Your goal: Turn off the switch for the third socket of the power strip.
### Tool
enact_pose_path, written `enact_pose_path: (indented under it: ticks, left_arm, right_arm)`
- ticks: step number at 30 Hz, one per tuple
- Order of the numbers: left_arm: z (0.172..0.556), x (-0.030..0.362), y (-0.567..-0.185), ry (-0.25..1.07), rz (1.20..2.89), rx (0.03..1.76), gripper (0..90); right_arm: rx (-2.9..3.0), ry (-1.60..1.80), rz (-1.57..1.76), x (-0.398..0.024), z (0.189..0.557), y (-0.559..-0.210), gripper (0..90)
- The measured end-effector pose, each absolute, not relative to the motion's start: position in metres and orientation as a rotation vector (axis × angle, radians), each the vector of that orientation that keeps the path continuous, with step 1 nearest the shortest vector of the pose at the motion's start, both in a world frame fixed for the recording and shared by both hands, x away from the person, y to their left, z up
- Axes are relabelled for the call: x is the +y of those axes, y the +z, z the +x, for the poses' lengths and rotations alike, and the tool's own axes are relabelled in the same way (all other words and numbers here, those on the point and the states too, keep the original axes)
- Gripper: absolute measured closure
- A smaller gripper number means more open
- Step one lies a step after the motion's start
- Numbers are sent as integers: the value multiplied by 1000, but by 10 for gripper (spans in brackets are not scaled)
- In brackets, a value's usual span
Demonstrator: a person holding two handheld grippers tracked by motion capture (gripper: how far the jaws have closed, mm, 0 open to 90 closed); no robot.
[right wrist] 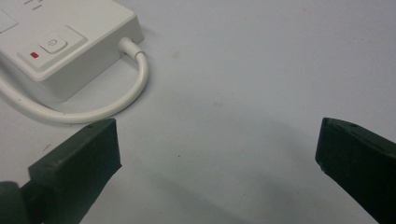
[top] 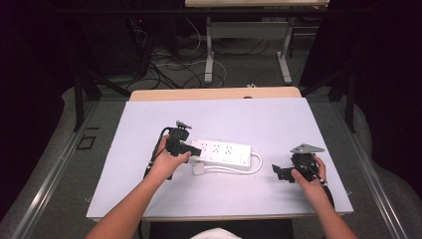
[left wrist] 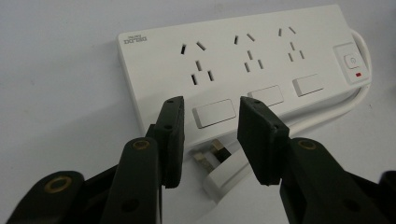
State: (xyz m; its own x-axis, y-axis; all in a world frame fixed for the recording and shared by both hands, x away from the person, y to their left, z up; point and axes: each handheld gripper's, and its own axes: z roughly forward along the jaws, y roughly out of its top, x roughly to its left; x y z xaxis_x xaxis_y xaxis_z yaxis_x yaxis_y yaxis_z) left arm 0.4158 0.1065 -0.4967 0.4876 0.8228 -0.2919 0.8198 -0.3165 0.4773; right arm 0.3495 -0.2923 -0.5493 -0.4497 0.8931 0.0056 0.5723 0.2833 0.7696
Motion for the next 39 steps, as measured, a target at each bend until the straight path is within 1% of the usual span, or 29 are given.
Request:
enact_pose_path:
  ticks: [8, 19, 25, 39]
  left_arm:
    - [423, 101, -500, -22, 2167, 1416, 694]
    - [429, 98, -505, -38, 2158, 1448, 800]
    - [430, 96, -506, -44, 2144, 1461, 829]
    - [432, 94, -510, -51, 2172, 1470, 895]
  right_arm:
    - [2129, 1001, 1312, -293, 350, -549, 0]
    - [2129, 1001, 1312, -293, 350, -549, 0]
    - [2130, 1002, 1314, -293, 350, -549, 0]
    - [2132, 999, 1316, -292, 350, -549, 0]
